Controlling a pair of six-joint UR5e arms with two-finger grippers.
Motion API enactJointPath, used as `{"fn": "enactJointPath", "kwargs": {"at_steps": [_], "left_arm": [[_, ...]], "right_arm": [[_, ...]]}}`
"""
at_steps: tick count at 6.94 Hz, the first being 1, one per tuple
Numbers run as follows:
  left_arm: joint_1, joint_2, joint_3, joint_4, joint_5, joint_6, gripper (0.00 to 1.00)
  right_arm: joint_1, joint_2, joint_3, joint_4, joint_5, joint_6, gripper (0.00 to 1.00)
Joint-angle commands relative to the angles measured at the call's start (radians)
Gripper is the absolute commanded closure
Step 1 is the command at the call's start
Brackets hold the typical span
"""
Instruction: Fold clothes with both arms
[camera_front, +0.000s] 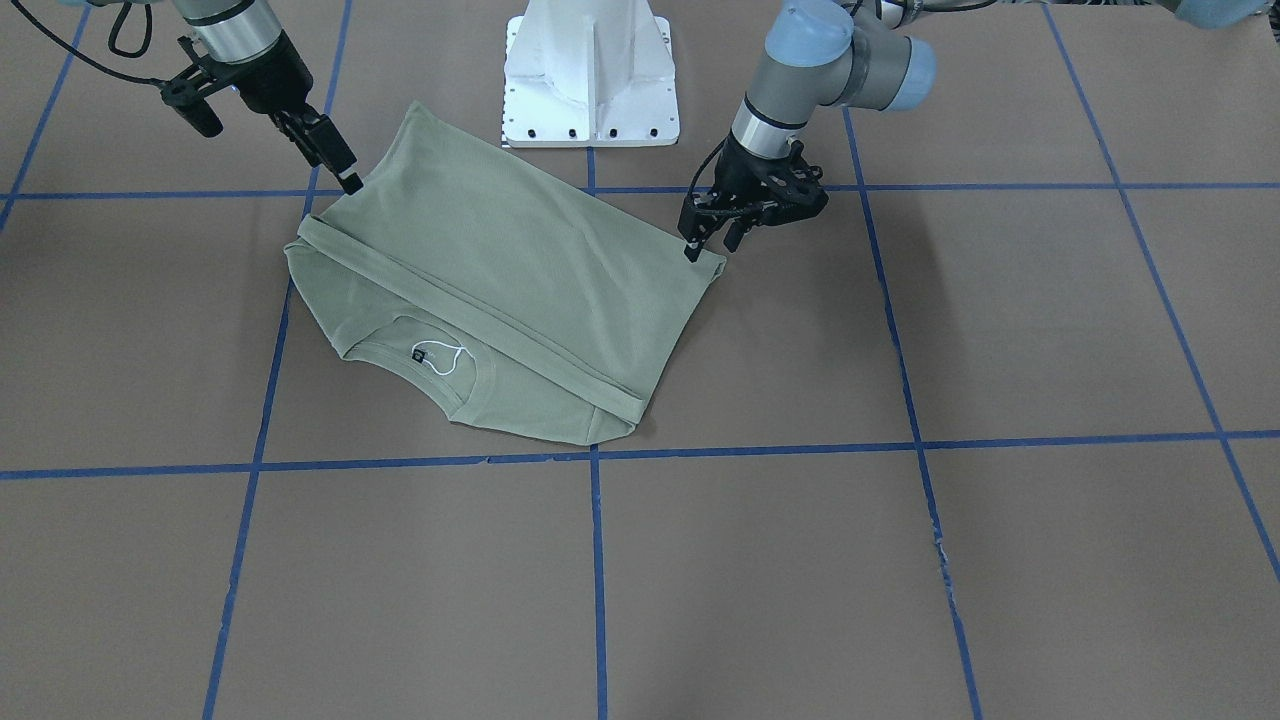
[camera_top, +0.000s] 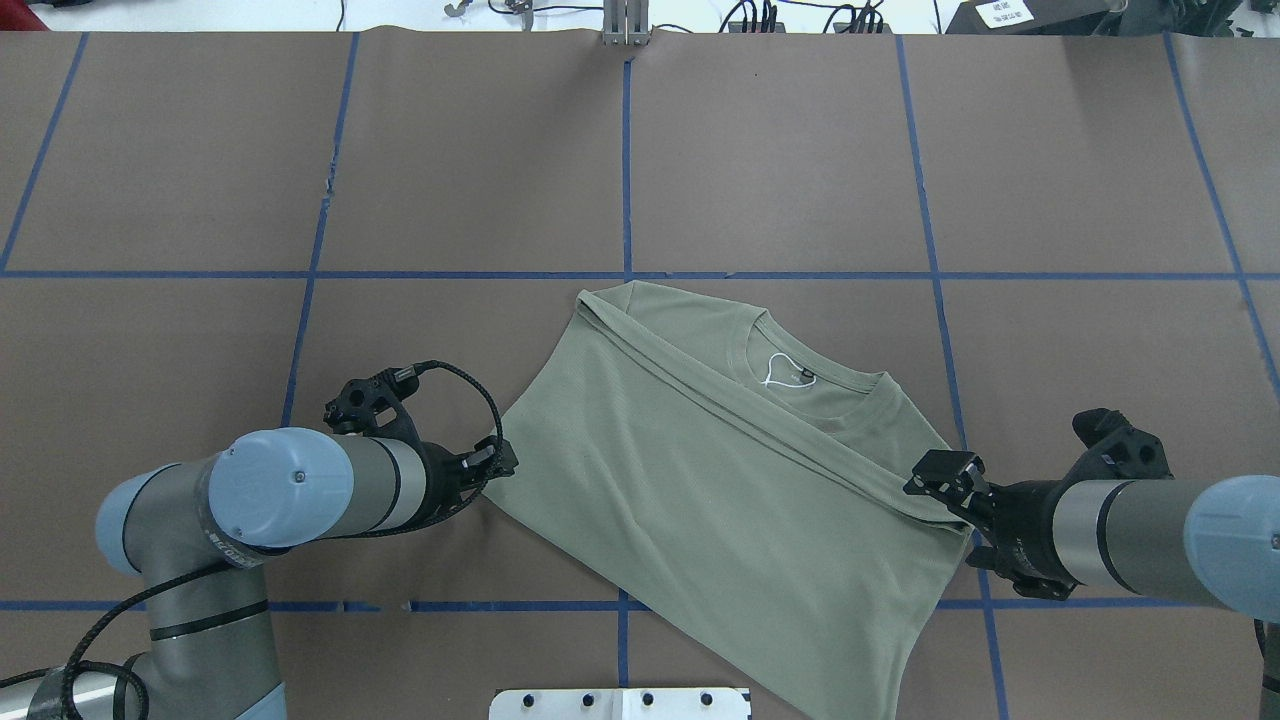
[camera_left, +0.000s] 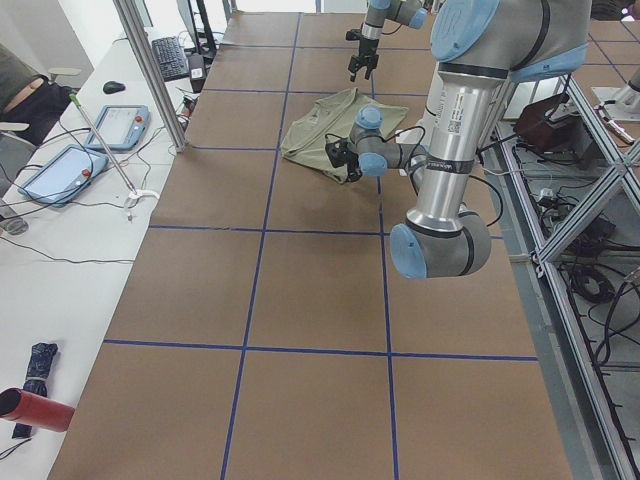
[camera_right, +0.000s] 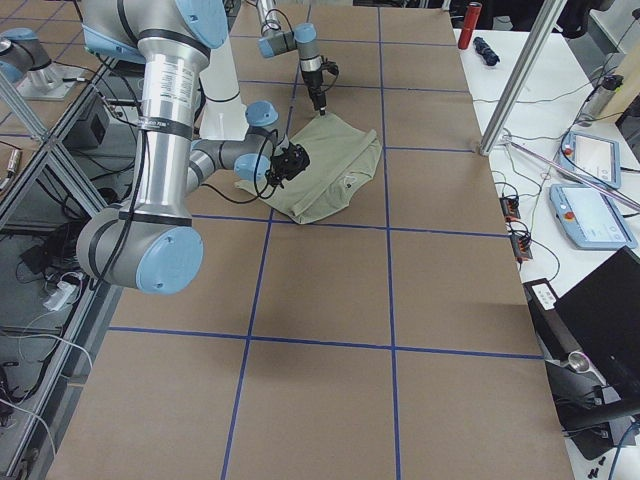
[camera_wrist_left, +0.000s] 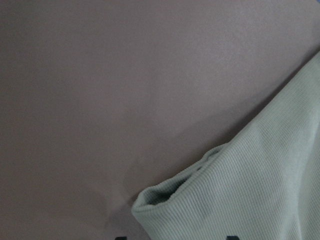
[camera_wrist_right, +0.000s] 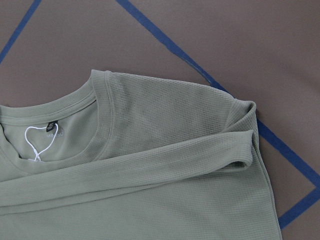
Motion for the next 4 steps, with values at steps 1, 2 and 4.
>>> {"fn": "enactJointPath", "kwargs": {"at_steps": [1, 2, 4], "left_arm": [[-0.003, -0.003, 0.022, 0.001, 0.024, 0.026, 0.32], [0.0, -0.004, 0.02, 0.001, 0.022, 0.024, 0.37], [0.004, 0.0, 0.019, 0.001, 0.022, 0.018, 0.83]], "right_arm": [[0.004, 0.025, -0.017, 0.0, -0.004, -0.003, 0.0], [0.012, 0.066, -0.05, -0.002, -0.004, -0.003, 0.0], [0.021, 0.071, -0.054, -0.002, -0.003, -0.005, 0.0]]}}
